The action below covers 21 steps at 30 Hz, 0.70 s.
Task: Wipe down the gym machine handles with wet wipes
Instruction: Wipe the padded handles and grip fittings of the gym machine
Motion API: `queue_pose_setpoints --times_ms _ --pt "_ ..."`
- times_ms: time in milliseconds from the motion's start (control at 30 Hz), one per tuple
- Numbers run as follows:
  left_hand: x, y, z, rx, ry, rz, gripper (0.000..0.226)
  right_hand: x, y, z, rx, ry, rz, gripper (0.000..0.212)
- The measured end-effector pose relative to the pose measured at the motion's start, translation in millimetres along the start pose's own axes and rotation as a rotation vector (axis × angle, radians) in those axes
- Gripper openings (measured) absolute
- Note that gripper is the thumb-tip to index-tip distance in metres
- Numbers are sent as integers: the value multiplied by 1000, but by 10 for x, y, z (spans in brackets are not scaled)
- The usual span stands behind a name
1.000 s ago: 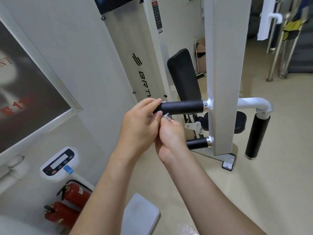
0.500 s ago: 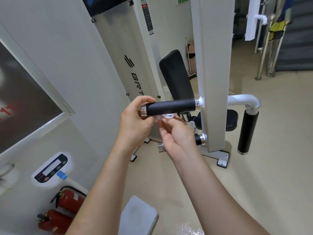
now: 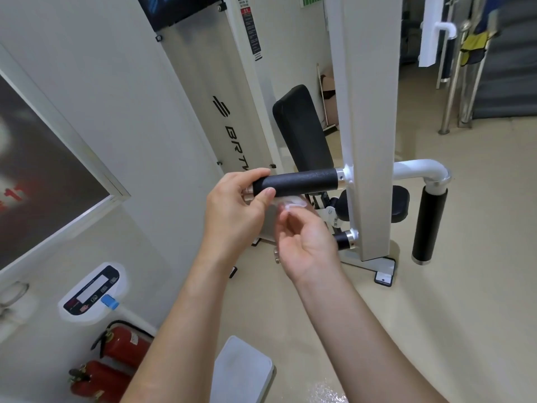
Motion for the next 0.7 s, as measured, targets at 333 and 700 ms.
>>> queue_pose_setpoints --times_ms 333,700 --pt "4 -55 -25 59 14 -54 32 280 -192 26 -68 -115 67 14" --pt "-7 -78 -15 93 0 -71 31 -432 -190 78 60 74 -85 16"
Point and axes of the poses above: each hand's wrist, its own z-axis away from the middle knuckle, its own y-axis out of the back of the hand, x = y × z, the point moved 9 cm from there along -z, towards the middle knuckle, and after that the axes turned 8 degrees about -z, right-handed, at the moved point
